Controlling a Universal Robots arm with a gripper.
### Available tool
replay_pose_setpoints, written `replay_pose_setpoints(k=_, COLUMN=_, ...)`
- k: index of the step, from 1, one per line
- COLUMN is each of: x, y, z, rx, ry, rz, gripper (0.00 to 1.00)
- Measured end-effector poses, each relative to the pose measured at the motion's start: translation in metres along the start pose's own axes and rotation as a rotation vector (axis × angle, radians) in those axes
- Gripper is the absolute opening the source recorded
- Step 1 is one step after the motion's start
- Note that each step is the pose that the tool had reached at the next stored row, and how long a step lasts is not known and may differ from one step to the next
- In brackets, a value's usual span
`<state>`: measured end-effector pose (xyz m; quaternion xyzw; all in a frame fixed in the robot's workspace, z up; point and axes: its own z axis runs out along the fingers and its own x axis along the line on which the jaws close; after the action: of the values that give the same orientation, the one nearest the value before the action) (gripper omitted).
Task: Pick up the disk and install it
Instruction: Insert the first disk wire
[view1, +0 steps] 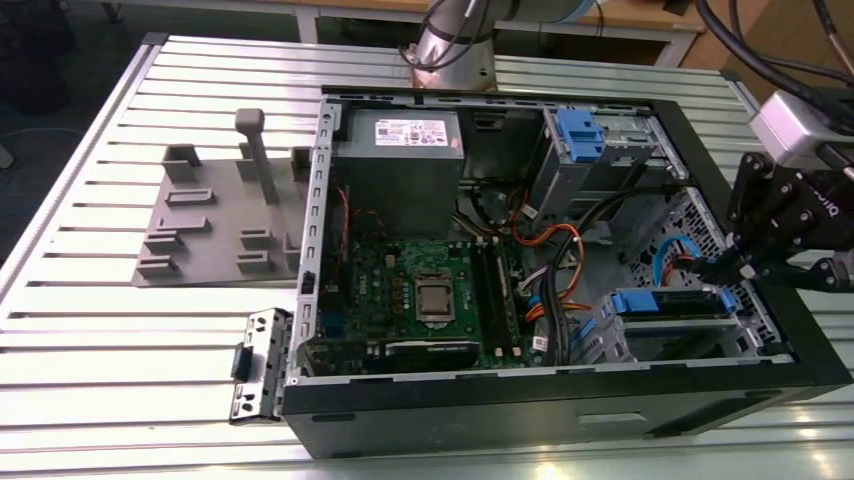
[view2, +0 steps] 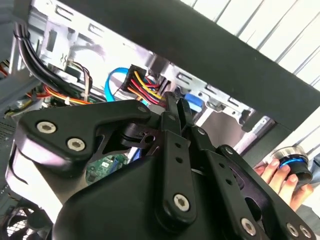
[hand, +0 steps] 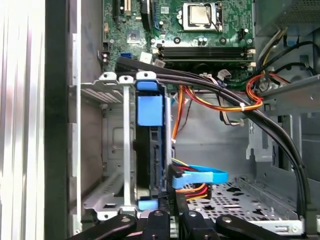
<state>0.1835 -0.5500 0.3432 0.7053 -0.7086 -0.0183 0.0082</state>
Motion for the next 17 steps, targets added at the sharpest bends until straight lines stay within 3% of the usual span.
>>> replay_pose_setpoints(k=9, x=0.0085, y=0.0066, z=0.0010, rx=0.0000, ry=0.0000, rz=-0.003, gripper=0.16)
replay_pose_setpoints(k=17, x=0.0099, y=0.0094, z=0.0040, rx=0.0000, ry=0.0001, rz=-0.005, gripper=0.16)
